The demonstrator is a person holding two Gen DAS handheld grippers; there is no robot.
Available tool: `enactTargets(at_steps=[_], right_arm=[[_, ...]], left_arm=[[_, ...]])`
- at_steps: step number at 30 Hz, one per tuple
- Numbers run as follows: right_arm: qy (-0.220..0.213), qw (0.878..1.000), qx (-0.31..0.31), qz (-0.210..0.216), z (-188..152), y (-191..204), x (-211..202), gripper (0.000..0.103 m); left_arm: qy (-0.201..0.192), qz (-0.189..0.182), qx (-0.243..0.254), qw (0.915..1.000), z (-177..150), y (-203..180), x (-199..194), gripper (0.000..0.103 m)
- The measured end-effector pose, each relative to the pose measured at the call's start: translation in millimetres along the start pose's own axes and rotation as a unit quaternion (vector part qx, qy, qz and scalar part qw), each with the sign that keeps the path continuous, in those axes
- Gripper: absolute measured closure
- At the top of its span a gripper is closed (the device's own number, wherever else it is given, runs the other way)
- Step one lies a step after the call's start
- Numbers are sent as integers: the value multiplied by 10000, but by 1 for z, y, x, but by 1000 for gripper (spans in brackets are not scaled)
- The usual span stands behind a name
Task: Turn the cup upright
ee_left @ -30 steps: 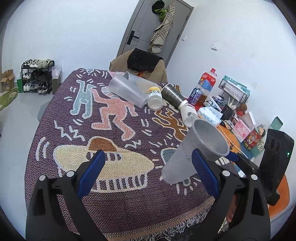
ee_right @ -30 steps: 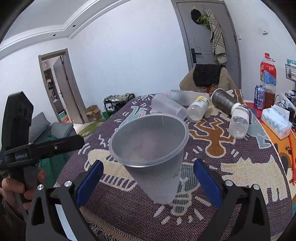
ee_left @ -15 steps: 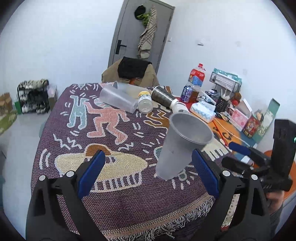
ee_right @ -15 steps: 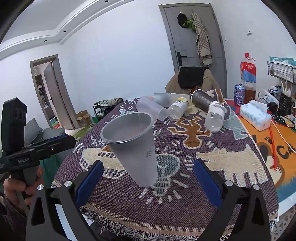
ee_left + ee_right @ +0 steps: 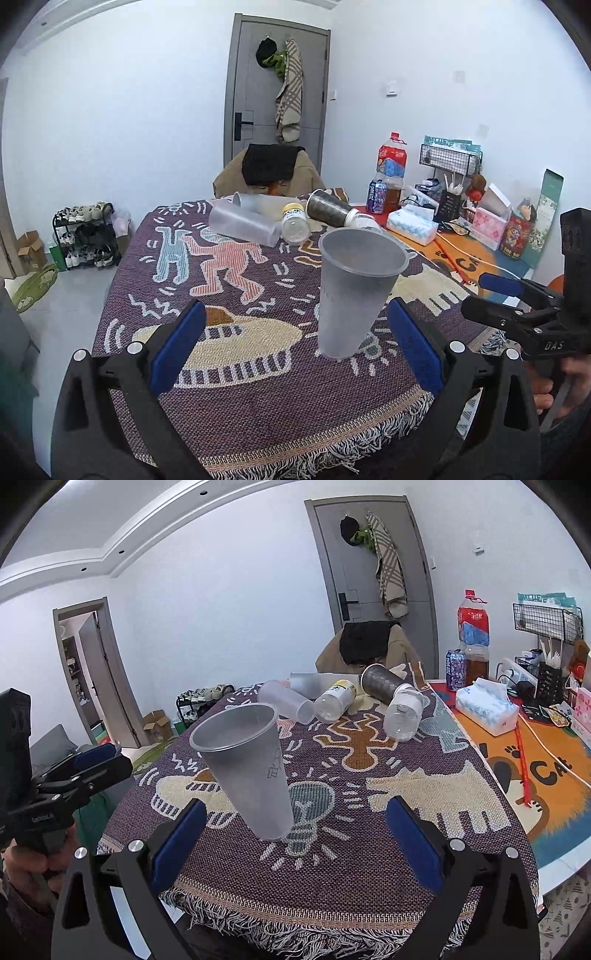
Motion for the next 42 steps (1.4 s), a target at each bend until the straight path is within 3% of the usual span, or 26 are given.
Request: enactTargets(at_steps=[25, 42], right_arm=[[30, 10000, -74, -25, -6, 13, 8, 7], [3, 10000, -60, -54, -5, 14, 6, 7]], left_arm=[[-145, 314, -10, 9994, -1, 16, -16, 5], [-208, 244, 44, 9995, 1, 11, -22, 5]])
Point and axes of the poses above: each gripper's, at about its wrist camera, not at the fingertips, and x roughly the way its jaws point, y to its left, z to its top, the point moved 9 cm from there along x, roughly the way its jaws point
